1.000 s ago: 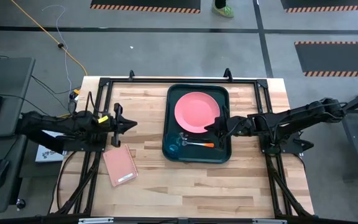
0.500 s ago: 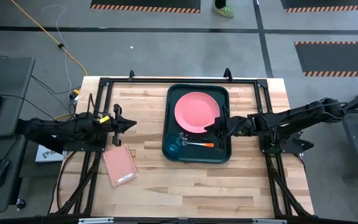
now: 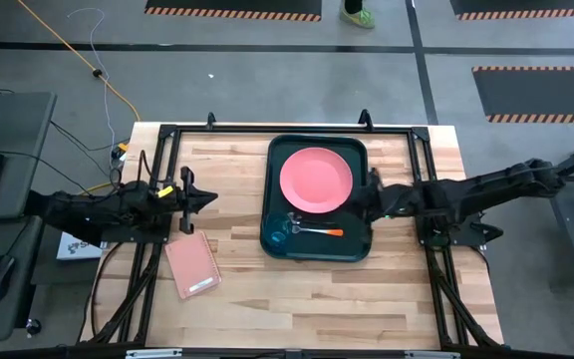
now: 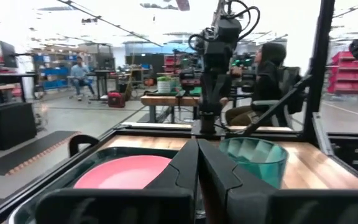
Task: Pick and place plate/cup/fork/spoon on tray
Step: Return to Home Position
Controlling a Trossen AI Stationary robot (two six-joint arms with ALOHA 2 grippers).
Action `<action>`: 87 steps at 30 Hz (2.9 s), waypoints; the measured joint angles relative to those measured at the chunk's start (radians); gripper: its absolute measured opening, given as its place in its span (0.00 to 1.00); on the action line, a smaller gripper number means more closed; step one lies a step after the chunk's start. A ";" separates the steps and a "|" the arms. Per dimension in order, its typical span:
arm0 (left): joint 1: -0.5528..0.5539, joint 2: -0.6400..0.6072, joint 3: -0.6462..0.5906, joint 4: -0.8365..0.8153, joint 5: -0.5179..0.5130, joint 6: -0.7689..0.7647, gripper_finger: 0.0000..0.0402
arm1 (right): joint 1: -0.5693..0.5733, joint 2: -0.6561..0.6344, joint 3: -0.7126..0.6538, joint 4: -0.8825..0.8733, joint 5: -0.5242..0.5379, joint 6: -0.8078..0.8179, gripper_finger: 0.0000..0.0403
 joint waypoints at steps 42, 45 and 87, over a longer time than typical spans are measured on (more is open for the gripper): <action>0.000 0.000 0.000 -0.001 -0.040 0.007 0.01 | -0.052 -0.875 -0.577 0.280 0.024 -0.045 0.00; 0.000 0.000 0.000 -0.001 -0.040 0.007 0.01 | -0.052 -0.890 -0.619 0.306 0.022 -0.035 0.00; 0.000 0.000 0.000 -0.001 -0.040 0.007 0.01 | -0.052 -0.918 -0.662 0.298 0.023 -0.105 0.00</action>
